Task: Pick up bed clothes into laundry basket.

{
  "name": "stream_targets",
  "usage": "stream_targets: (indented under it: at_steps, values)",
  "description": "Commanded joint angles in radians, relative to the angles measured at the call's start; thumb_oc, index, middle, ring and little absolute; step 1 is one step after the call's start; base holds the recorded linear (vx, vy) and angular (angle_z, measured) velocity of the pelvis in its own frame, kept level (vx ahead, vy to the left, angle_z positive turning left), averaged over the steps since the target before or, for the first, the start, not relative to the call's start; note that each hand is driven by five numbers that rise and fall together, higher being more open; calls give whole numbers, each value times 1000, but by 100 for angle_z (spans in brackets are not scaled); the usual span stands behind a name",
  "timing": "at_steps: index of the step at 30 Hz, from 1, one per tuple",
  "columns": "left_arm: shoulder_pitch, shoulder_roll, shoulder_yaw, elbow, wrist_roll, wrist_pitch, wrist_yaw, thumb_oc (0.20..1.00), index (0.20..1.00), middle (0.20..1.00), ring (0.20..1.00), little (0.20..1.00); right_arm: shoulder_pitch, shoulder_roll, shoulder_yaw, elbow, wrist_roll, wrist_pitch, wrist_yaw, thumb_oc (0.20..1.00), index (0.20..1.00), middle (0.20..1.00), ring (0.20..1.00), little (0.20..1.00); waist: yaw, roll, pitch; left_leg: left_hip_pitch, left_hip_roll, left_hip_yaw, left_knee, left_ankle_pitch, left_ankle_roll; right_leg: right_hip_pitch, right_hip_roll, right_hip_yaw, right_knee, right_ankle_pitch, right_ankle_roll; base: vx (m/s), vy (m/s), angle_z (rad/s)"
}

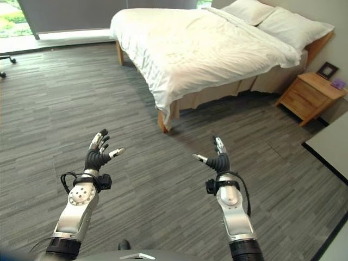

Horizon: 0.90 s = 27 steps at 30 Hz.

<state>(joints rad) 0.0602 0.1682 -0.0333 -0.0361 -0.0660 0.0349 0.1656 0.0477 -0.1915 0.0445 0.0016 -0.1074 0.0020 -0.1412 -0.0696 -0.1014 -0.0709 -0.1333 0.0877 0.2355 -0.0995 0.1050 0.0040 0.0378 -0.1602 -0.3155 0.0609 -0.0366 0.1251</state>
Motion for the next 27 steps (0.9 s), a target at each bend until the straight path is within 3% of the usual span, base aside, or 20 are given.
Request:
stream_targets:
  at_steps: [1,6,19,27]
  values:
    - [-34,30,9,-30,15,-43,-10,1000,1000,1000,1000,1000,-48,-9,-33,-25,18,-42,4,1000,1000,1000,1000,1000,8,-5,-26,111,87,68,12,-95,-135,-36,15,35,-148,75,22,0,0,9]
    - [-9,25,57,-55,1,-51,0,1000,1000,1000,1000,1000,-25,-27,-63,-56,54,-24,37,1000,1000,1000,1000,1000,0,-14,-44,123,82,91,12,-96,-131,-68,-1,57,-148,92,34,-10,84,9]
    - [-54,21,38,-82,-57,-75,-17,1000,1000,1000,1000,1000,43,-105,-142,-112,134,-27,106,1000,1000,1000,1000,1000,-2,-14,-67,112,83,86,12,-91,-125,-97,1,73,-148,96,28,16,16,-5]
    - [-22,-24,72,-88,-83,-86,10,1000,1000,1000,1000,1000,-30,-51,-65,-60,70,-50,57,1000,1000,1000,1000,1000,-7,5,-77,123,86,92,12,-88,-129,-96,8,92,-148,91,19,-17,-20,-5]
